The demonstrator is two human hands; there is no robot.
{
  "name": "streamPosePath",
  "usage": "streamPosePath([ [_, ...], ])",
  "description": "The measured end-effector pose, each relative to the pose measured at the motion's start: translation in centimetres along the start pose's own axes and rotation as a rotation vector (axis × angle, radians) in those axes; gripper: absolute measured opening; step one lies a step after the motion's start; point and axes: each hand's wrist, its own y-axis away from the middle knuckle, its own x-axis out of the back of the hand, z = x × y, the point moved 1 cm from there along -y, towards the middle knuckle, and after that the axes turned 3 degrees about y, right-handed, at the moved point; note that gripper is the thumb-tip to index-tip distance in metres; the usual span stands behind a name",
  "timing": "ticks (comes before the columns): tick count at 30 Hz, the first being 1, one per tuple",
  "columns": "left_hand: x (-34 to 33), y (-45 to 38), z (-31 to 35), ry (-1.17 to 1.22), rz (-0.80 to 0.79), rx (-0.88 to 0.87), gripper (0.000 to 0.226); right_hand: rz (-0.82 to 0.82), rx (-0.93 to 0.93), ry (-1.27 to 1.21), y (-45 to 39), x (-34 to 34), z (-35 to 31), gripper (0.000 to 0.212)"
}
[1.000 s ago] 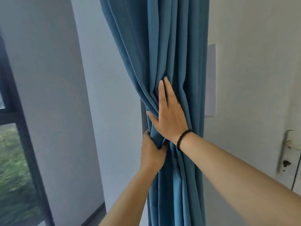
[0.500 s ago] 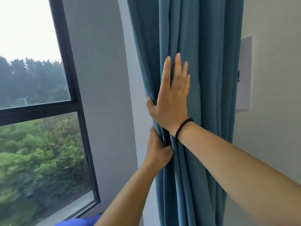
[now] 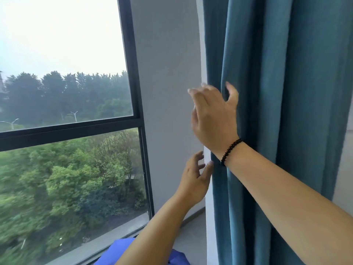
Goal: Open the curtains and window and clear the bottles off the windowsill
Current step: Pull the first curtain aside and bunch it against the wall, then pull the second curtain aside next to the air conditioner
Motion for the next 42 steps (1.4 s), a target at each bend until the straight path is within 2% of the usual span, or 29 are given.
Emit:
streamPosePath([
  [2, 2.9, 1.0, -0.6, -0.069, 0.036, -0.035, 0.041, 0.061, 0.028, -0.193, -0.3, 0.3, -2.6, 0.020],
  [6, 8.1, 3.3, -1.9, -0.098, 0.116, -0.081, 0.016, -0.091, -0.065, -0.448, -0.3, 1.5, -8.7, 0.025],
  [9, 13.0, 6.0, -2.8, -0.104, 0.153, -0.085, 0.024, -0.225, -0.162, -0.610, -0.6, 2.1, -14.0, 0.023],
  [12, 18.9, 9.4, -3.5, -0.097, 0.222, -0.068, 0.021, -0.314, -0.201, -0.789, -1.3, 3.0, -20.0, 0.019],
  [18, 33.4, 19.1, -3.7, -0.279, 0.433, -0.023, 0.017, -0.470, -0.430, -1.392, -0.7, 5.7, -33.5, 0.014],
  [21, 39.6, 24.7, -3.3, -0.376, 0.569, -0.002, 0.009, -0.499, -0.455, -1.632, -0.2, 7.0, -39.4, 0.007],
  [26, 48.1, 35.7, -2.0, -0.521, 0.835, 0.068, 0.016, -0.586, -0.332, -1.975, -0.6, 10.0, -51.4, 0.009],
  [30, 52.7, 43.4, -0.8, -0.568, 1.024, 0.126, 0.004, -0.644, -0.173, -2.172, -1.7, 13.7, -59.9, 0.011],
  [32, 54.7, 47.4, 0.2, -0.603, 1.152, 0.125, 0.020, -0.685, -0.086, -2.303, -2.3, 16.6, -64.6, 0.010],
  [36, 57.4, 53.1, 2.2, -0.718, 1.302, 0.179, 0.048, -0.748, 0.031, -2.507, -3.6, 22.0, -71.5, 0.010],
  [42, 62.6, 62.7, 5.7, -0.994, 1.621, 0.315, 0.062, -0.813, 0.195, -2.738, -5.6, 30.3, -81.9, 0.008],
])
